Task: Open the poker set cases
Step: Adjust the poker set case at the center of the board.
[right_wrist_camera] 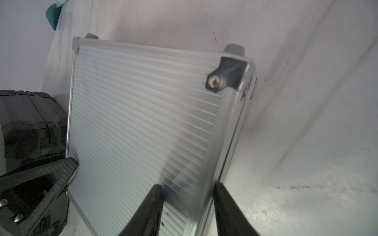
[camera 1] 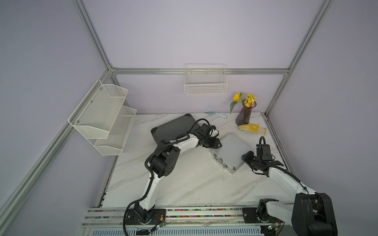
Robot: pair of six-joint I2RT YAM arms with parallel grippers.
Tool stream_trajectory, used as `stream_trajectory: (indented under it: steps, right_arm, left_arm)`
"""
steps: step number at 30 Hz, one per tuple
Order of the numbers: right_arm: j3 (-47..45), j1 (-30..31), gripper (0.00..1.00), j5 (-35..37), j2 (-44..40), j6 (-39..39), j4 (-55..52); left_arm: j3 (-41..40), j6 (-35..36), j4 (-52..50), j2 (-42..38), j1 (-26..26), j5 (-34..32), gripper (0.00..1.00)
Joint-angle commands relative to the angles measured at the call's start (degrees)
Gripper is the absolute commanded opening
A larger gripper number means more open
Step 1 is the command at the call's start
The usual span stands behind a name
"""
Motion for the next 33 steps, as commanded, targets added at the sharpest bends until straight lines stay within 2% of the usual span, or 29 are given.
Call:
stream_trajectory:
  steps: [1, 9, 15, 21, 24, 29, 33]
  right_arm:
    - [1.06, 0.72, 0.44, -5.39, 3.69, -1.20, 4.85]
    - [2.45, 0.74, 0.44, -9.96, 9.17, 0.21, 7.89]
    - [1.13, 0.95, 0.44, -11.95, 8.76, 0.54, 7.89]
    - [1.76, 0.87, 0.45, -10.27, 6.63, -2.10, 5.00]
    - [3.57, 0.78, 0.51, -8.90, 5.86, -2.84, 2.83]
    - [6.87, 0.30, 0.78, 2.20, -4.53, -2.80, -4.20]
    - [10.57, 0.25, 0.82, 4.70, -9.01, -4.04, -12.50]
  left_arm:
    - [-4.95, -0.95, -3.39, -3.72, -3.41, 3.40, 0.57]
    - [-15.01, -3.74, -0.59, -10.97, -6.26, 2.25, 0.57]
    - [-24.62, -7.22, 3.66, -18.22, -7.07, 0.79, 0.57]
    - [-28.73, -7.66, 4.57, -22.67, -7.06, 0.23, 0.57]
    - [-29.40, -7.50, 4.60, -24.12, -6.96, -0.95, 0.59]
    - [-30.22, -7.52, 4.43, -27.64, -6.56, -3.44, 0.65]
    - [-30.30, -7.01, 3.71, -30.01, -6.19, -4.26, 0.66]
